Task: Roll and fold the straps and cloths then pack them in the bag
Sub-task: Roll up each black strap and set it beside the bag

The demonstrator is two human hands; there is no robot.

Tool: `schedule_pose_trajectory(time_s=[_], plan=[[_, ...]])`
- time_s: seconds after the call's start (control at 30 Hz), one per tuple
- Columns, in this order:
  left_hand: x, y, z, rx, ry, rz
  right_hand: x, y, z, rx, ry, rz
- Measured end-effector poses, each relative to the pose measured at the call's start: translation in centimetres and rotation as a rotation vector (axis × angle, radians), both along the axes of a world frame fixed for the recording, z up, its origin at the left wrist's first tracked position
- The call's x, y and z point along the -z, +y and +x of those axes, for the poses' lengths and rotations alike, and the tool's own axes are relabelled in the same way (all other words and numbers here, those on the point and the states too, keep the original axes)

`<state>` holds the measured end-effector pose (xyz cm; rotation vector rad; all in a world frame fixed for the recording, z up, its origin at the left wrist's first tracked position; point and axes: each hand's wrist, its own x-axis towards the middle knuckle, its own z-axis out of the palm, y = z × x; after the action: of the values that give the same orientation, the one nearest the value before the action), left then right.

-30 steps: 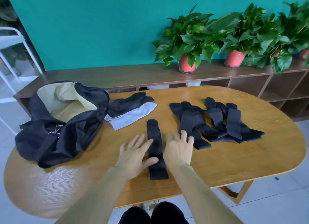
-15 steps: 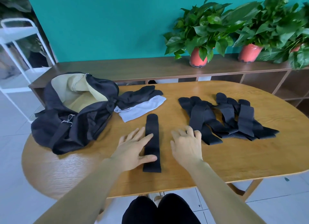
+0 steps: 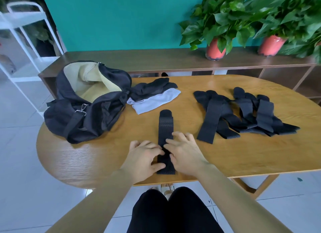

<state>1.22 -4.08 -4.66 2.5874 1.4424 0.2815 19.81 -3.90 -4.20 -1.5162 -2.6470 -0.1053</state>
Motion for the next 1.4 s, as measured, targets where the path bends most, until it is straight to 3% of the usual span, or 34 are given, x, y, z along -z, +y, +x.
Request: schedule_pose_trajectory(time_s=[0.6, 0.9, 1.23, 1.3, 1.4], plan=[[0.8, 0.1, 0.3, 0.062, -0.085, -0.002, -1.1, 8.6, -0.4, 0.208, -0.117, -0.231], [0.8, -0.7, 0.9, 0.104, -0.077, -0.033, -0.6, 8.2, 0.2, 0.276, -0.119, -0.066], [0.6, -0.7, 1.9, 0.054, -0.051, -0.051, -0.7, 8.1, 0.8, 0.280, -0.132, -0.069], [0.5, -0.7, 1.9, 0.026, -0.081, -0.078, -0.8, 8.0, 1.1, 0.273, -0.082, -0.077], [0.2, -0.8, 1.5, -0.048, -0.226, -0.169, -1.4, 6.8, 2.0, 0.239, 0.143, -0.069]])
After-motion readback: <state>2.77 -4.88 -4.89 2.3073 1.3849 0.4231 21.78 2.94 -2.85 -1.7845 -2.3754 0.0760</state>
